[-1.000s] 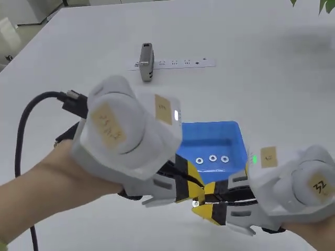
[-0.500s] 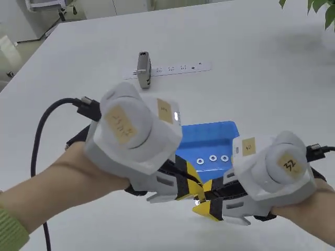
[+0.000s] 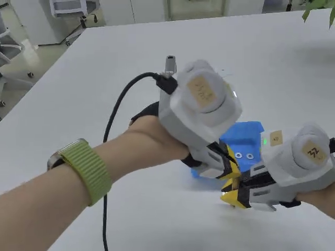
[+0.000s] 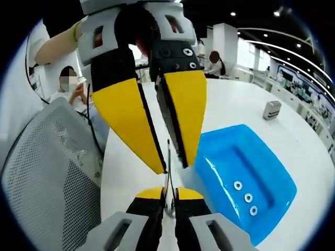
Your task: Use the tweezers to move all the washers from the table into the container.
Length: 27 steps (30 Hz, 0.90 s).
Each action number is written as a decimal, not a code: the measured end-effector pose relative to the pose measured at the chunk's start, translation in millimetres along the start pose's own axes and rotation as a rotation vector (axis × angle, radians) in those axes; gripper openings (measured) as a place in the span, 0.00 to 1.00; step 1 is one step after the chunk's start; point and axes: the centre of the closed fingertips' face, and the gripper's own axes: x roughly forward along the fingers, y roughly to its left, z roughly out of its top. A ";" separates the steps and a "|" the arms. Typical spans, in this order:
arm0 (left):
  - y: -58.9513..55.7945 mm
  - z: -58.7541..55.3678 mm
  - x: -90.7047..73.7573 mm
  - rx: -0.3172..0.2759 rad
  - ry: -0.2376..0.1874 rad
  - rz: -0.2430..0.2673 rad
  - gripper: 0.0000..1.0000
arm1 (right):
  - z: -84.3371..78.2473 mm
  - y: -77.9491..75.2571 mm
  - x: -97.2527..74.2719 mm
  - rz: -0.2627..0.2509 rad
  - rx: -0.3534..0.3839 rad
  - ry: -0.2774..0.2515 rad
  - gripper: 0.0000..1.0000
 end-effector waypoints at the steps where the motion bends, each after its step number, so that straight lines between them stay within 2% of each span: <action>1: 0.9 0.7 -3.4 -0.021 -0.020 0.018 0.10 | 0.1 -0.7 0.0 -0.008 -0.008 -0.001 0.03; 2: 1.2 2.8 -8.6 -0.057 -0.063 0.033 0.15 | 0.3 -0.8 0.1 -0.020 -0.003 -0.004 0.03; 4: 2.3 0.9 -17.2 -0.130 -0.117 0.057 0.23 | 0.8 -0.1 0.4 -0.035 0.006 -0.012 0.03; 7: 4.1 -9.6 -29.3 -0.169 -0.161 0.107 0.31 | 1.8 -1.1 0.1 -0.055 0.035 -0.026 0.03; 8: 4.4 -15.7 -33.6 -0.203 -0.177 0.129 0.33 | 2.1 -2.5 -0.4 -0.065 0.049 -0.033 0.03; 10: 2.0 -22.2 -38.2 -0.236 -0.207 0.147 0.35 | 1.9 -4.1 -1.8 -0.081 0.087 -0.047 0.03; 13: -4.5 -33.7 -46.3 -0.301 -0.271 0.183 0.40 | 1.6 -9.3 -5.5 -0.118 0.183 -0.103 0.03; 14: -6.0 -38.3 -47.7 -0.319 -0.273 0.194 0.43 | 2.1 -9.7 -7.0 -0.124 0.211 -0.121 0.03; 15: -7.8 -42.5 -48.9 -0.323 -0.276 0.203 0.45 | 1.1 -13.4 -10.3 -0.151 0.256 -0.145 0.03; 16: -8.3 -48.2 -51.3 -0.342 -0.285 0.229 0.48 | 0.3 -14.6 -11.2 -0.158 0.269 -0.153 0.04; 19: -7.3 -54.5 -58.1 -0.406 -0.338 0.286 0.56 | -0.1 -19.8 -19.3 -0.186 0.374 -0.231 0.04; 20: -7.1 -53.7 -61.2 -0.427 -0.374 0.304 0.58 | -0.7 -19.9 -21.1 -0.188 0.383 -0.240 0.04; 22: -8.4 -53.2 -64.2 -0.452 -0.405 0.318 0.63 | -2.0 -20.9 -24.9 -0.198 0.402 -0.253 0.04; 27: -15.8 -52.9 -67.0 -0.441 -0.435 0.357 0.71 | 1.8 -20.7 -32.4 -0.211 0.436 -0.279 0.04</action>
